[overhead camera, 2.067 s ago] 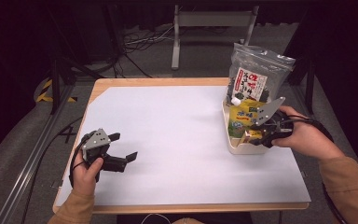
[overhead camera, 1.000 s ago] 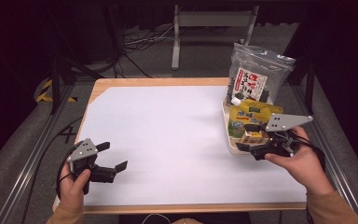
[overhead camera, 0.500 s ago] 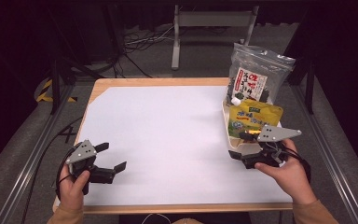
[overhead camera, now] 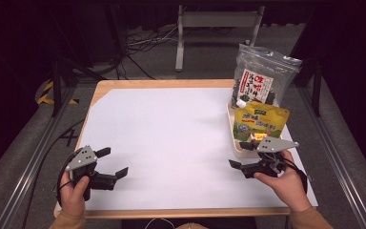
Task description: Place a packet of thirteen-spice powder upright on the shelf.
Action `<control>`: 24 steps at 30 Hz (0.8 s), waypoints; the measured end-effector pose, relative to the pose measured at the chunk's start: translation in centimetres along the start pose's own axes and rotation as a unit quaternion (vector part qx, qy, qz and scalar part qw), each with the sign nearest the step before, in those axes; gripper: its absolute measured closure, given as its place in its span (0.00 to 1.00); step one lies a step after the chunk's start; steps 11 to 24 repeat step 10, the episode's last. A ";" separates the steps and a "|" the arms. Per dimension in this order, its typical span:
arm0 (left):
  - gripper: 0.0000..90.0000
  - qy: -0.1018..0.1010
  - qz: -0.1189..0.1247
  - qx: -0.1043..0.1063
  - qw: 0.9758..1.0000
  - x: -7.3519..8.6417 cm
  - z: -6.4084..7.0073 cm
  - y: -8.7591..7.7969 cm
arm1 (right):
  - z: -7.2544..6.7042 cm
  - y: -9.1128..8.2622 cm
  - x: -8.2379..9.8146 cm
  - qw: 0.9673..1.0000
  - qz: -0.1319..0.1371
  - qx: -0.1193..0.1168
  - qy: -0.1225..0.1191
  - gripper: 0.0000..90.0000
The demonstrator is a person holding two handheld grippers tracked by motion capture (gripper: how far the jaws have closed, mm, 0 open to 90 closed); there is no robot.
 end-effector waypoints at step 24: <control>0.04 0.004 -0.008 0.004 1.000 0.3 0.1 0.5 | -0.7 0.6 0.4 1.000 -0.001 -0.003 -0.013 0.24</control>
Point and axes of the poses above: each handheld gripper's, and its own axes: y roughly forward along the jaws, x roughly out of its underside, z roughly to its right, the point moved 1 cm from there along y, roughly forward along the jaws, and after that the axes turned 1 degree about -x, right-handed, at the moved point
